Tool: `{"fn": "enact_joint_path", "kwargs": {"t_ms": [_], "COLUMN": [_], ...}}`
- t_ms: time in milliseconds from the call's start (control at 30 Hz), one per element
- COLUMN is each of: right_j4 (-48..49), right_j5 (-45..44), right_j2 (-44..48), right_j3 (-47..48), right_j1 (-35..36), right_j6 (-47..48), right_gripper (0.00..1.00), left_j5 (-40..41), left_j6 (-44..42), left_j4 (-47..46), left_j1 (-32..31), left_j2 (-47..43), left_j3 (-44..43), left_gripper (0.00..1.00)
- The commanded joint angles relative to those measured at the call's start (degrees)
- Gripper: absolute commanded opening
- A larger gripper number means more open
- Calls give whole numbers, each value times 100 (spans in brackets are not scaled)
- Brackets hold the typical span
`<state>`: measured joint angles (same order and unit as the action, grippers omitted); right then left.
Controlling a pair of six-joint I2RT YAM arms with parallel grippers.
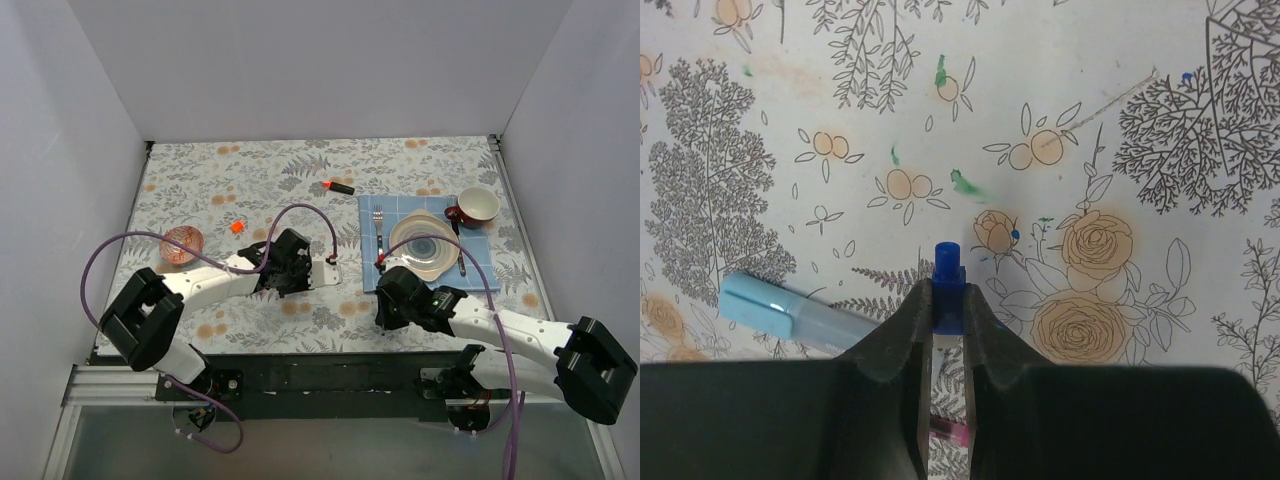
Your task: Insert the pens into the pen caps
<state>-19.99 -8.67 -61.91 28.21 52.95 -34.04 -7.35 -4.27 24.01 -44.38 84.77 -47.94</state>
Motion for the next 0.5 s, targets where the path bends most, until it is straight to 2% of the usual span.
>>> {"fn": "enact_joint_path", "kwargs": {"t_ms": [0,200,267,467], "right_j4": [12,144,214,267], "right_j5": [-162,-258,-293,-416], "right_j2": [276,452,478,645], "right_j3": [-113,-236,-263,-307], "right_j1": [-39,-48,-57,-56], "right_j6": [73,64,73,64], "right_gripper": [1,1,1,1], "left_j5": [-240,-293,-310,-197], "left_j6": [-847,-768,-628,-268], "left_j4": [-90,-116,-107,-160], "left_j1": [-105,-264,-290,-326], "left_j2": [179,478,566,558], "left_j3": [22,57,31,13], "left_gripper": [0,2,13,29]}}
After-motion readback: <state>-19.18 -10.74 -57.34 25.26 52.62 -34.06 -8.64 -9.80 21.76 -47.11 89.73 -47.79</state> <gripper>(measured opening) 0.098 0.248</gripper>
